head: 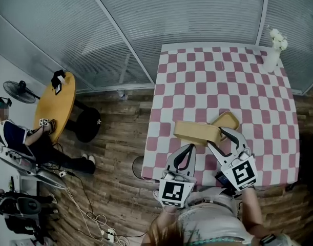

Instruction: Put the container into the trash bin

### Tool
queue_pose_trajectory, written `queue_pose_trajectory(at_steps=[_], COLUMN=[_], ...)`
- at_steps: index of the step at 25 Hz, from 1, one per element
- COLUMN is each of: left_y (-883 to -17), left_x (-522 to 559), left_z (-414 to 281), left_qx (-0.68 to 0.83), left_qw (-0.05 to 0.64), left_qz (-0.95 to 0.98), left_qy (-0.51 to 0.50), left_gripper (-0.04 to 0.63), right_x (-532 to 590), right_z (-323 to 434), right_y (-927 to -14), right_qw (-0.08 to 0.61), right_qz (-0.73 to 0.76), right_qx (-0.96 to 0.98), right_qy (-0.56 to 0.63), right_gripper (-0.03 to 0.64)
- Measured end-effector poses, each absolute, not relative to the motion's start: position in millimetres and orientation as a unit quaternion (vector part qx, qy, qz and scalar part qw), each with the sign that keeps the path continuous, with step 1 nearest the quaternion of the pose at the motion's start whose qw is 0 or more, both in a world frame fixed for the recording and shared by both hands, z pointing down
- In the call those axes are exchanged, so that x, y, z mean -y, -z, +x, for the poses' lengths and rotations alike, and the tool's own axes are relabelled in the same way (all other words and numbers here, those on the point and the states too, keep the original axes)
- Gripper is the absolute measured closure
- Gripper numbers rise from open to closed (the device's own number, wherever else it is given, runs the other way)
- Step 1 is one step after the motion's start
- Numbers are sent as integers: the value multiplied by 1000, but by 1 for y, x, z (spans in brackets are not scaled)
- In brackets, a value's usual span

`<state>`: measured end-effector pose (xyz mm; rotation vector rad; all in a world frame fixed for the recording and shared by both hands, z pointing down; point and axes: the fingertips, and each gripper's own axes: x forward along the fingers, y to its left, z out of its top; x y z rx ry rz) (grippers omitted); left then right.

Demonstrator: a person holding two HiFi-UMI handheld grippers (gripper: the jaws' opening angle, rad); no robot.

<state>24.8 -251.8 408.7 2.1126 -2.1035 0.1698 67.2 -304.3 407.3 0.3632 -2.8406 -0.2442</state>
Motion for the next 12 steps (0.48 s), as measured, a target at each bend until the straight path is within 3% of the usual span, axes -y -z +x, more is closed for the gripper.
queue_pose_trajectory(at_steps=[12], left_y=[-399], left_x=[164], left_z=[-72], left_qx=[697], left_qw=[61], left_qz=[713], left_qy=[-52], left_gripper=[589], right_x=[226], right_z=[-21], right_y=[-396], right_qw=[128], right_qz=[148], right_qx=[976], right_qy=[95], right_gripper=[411])
